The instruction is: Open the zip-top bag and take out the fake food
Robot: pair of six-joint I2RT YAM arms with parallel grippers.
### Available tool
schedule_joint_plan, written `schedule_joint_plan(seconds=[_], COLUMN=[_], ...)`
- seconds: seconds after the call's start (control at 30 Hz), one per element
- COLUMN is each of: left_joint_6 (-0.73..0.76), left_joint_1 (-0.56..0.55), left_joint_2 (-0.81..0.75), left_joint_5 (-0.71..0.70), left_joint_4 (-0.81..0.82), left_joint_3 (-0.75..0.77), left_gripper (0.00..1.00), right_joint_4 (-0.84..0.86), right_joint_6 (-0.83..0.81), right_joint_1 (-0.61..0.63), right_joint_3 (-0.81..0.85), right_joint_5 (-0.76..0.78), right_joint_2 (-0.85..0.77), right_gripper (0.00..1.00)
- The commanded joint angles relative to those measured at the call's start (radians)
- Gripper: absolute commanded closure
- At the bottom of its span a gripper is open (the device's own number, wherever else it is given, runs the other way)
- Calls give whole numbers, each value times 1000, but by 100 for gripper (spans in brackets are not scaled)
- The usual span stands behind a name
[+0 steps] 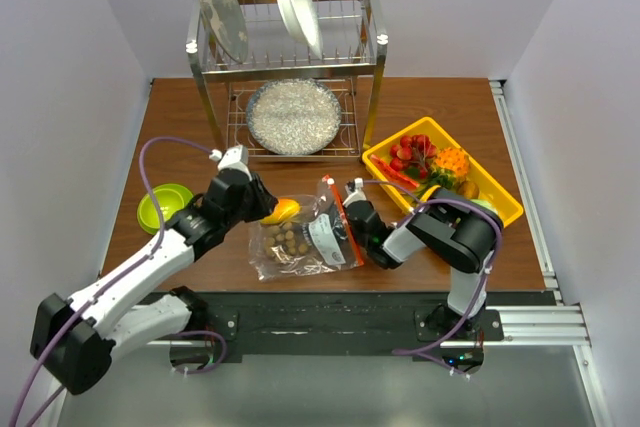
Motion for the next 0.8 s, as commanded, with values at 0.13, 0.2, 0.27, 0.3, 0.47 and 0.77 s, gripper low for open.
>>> schedule_joint_plan(seconds=[0.13,0.2,0.27,0.3,0.47,0.77], left_joint_6=[-48,-82,-105,-111,-128,-157], left_joint_1=[7,7,7,7,7,7], left_joint_2=[215,241,267,272,335,387], left_joint_5=[38,41,57,61,65,-37], left_joint_4=[262,313,411,431,477,425], left_joint_3=[3,-19,-46,-56,-97,-126], left_gripper=[69,69,70,70,70,79], right_joint_4=[-231,-294,-334,-367,-432,-533], right_joint_6=[-189,-221,-256,-266,-302,-353], right_joint_1=[4,4,4,4,4,4], right_joint_3=[73,84,96,102,105,95], right_joint_5=[-22,-12,-9,-5,27,90], right_joint_2=[-125,-157,-177,-183,-221,-318], right_gripper=[100,100,100,100,100,100])
